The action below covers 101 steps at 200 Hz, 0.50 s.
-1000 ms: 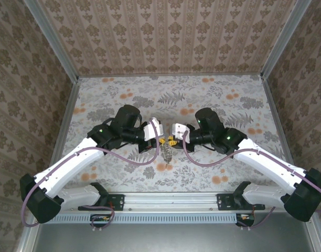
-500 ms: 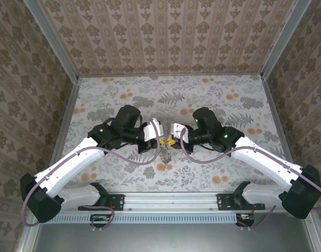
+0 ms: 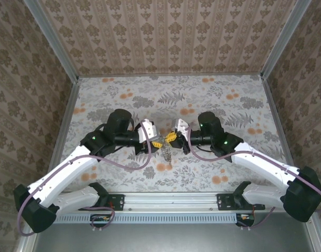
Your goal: Put the keys on the keyring
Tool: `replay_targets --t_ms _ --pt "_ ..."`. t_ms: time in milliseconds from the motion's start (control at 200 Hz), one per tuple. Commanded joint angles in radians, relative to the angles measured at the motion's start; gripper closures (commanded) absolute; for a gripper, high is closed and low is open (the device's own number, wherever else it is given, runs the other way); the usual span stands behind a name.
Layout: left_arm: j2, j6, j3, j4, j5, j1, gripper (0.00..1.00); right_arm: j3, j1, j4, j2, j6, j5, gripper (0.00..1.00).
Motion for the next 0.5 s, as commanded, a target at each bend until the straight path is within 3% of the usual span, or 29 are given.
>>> replay_targets --t_ms 0,185,500 --pt "-0.034 -0.043 -0.017 0.042 0.024 0.025 0.58 -0.034 -0.01 0.242 -0.04 0.132 -0.026 1.0" --pt "-0.045 -0.059 -0.015 0.061 0.027 0.045 0.58 -0.076 -0.011 0.348 -0.057 0.152 -0.042 1.0" --pt "-0.047 -0.087 0.032 0.077 0.032 0.077 0.54 -0.091 -0.004 0.382 -0.063 0.148 -0.063 1.0"
